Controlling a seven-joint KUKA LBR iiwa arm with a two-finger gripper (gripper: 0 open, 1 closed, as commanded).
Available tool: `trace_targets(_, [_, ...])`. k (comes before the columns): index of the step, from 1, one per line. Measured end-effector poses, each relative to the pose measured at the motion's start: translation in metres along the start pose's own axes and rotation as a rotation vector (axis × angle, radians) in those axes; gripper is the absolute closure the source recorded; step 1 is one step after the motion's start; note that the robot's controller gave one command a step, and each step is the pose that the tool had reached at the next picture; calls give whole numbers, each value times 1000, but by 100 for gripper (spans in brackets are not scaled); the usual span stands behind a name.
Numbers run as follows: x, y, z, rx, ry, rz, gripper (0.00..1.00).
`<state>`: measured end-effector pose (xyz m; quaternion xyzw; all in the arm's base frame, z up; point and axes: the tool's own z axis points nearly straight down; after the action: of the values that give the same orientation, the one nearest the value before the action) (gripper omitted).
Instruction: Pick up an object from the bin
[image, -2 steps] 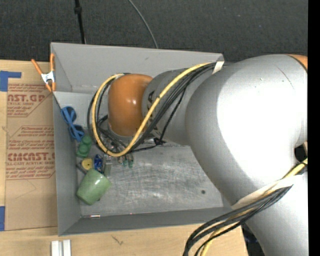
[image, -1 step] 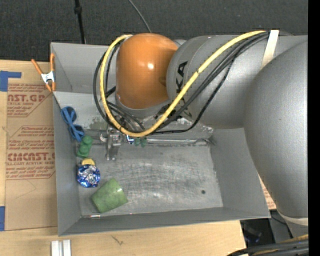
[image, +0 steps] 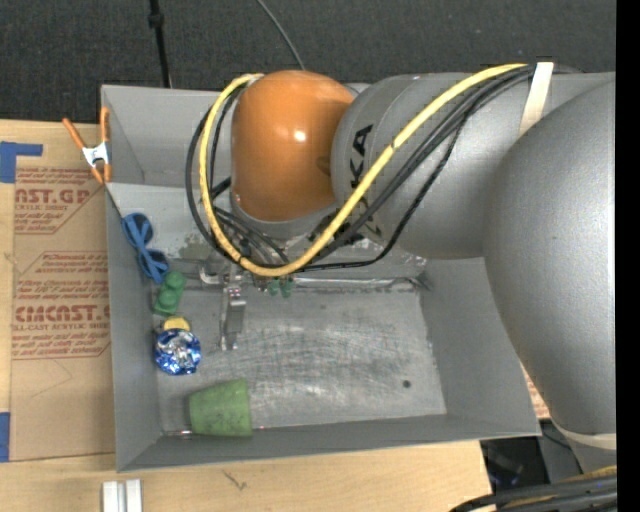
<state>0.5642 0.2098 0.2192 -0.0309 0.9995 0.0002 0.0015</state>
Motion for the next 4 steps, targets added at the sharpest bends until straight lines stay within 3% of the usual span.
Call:
trace_targets(1, [20, 1, 95, -3, -8, -125, 0])
trace_targets(2, [21, 26, 101, -4, -9, -446, 0])
trace_targets(3, [23, 24, 104, -2, 0, -444, 100])
trace_targets(4, [22, 19, -20, -2, -9, -513, 100])
